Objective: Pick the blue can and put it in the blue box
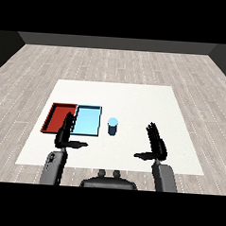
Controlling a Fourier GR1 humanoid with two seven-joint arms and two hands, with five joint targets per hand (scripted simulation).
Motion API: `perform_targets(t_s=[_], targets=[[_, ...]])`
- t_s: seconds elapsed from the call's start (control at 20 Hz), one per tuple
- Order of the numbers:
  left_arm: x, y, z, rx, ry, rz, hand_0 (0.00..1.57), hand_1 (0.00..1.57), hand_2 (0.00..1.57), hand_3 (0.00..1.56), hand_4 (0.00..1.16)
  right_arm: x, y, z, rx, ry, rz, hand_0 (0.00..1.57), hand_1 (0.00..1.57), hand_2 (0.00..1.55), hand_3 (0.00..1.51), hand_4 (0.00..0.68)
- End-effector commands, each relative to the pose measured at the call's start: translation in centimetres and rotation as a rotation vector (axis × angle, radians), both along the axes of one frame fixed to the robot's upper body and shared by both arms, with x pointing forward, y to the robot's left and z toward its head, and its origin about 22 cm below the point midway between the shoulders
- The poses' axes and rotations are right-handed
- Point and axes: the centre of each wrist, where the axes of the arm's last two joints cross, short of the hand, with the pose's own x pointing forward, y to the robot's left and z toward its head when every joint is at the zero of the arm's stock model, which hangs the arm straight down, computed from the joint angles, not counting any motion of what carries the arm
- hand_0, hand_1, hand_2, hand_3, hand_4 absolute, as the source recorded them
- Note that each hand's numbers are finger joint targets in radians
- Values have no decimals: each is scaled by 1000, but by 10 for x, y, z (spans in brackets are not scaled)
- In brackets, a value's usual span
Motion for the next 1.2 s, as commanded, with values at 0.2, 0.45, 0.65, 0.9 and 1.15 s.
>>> perform_targets(t_s=[0.2,0.45,0.65,0.9,1.15], targets=[[10,25,-2,-44,-44,10,0,0,0,0,0,34,6,-14,31,41,13,0,0,0,0,0],[-4,9,20,-25,-42,22,0,0,0,0,0,27,13,-23,62,88,12,0,0,0,0,0],[-5,-5,15,-53,-41,32,0,0,0,0,0,58,34,-17,115,114,6,0,0,0,0,0],[3,4,28,-31,-35,24,0,0,0,0,0,67,42,-21,124,121,-17,0,0,0,0,0],[0,25,9,-33,-34,21,0,0,0,0,0,95,66,-34,146,193,-13,0,0,0,0,0]])
